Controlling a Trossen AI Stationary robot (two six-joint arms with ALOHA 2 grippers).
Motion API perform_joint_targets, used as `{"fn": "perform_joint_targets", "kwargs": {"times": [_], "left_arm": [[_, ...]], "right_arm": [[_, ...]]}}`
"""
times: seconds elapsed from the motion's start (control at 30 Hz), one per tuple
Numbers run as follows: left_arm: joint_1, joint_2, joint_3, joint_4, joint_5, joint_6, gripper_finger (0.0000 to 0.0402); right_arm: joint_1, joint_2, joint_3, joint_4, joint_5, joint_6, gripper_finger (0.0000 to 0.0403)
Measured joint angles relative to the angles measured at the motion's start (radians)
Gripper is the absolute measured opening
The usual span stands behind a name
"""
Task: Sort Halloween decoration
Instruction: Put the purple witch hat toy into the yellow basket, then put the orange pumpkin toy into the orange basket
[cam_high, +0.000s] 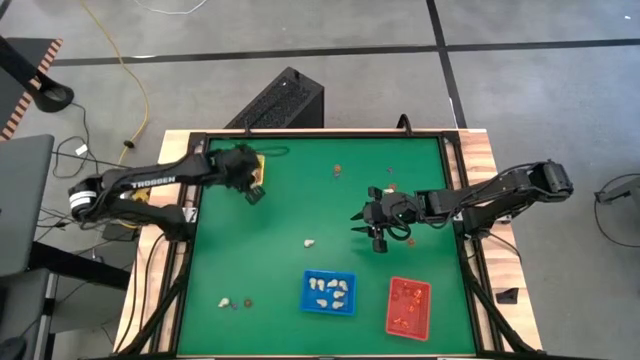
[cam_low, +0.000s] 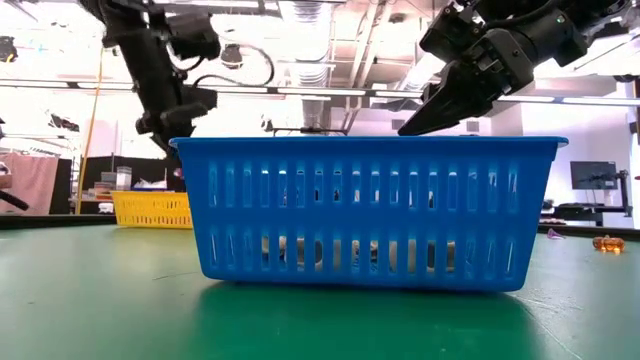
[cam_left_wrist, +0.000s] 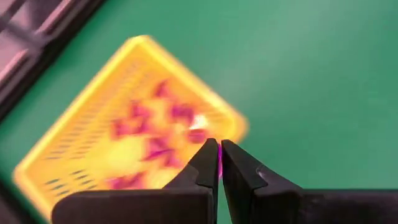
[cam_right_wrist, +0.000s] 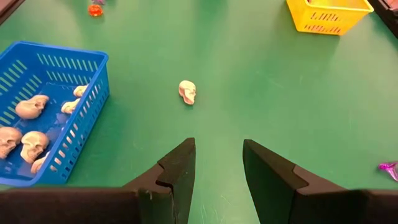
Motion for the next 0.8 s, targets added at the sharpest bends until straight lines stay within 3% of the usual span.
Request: {"fn": "perform_joint_targets", "kwargs": {"times": [0.2, 0.5, 0.57, 0.7, 0.8], "left_arm": [[0.161, 0.026, -0.001, 0.001, -0.031, 0.077, 0.0021], [0.211, 0.026, 0.074, -0.122, 0.003, 0.086, 0.0113], [0.200, 0.022, 0.099, -0.161, 0.098, 0.068, 0.0124], [0.109, -0.001, 0.103, -0.169, 0.402, 0.021, 0.0132], [-0.046, -0.001, 0.103, -0.147, 0.495, -0.059, 0.0132]], "right_arm": [[0.000, 0.000, 0.000, -0.001, 0.000, 0.000, 0.0164], [0.000, 0.000, 0.000, -0.004, 0.000, -0.007, 0.0164], [0.000, 0.000, 0.000, -0.004, 0.000, -0.009, 0.0164], [0.000, 0.000, 0.000, -0.004, 0.001, -0.010, 0.0164], [0.000, 0.000, 0.000, -0.004, 0.001, -0.010, 0.0164]]}}
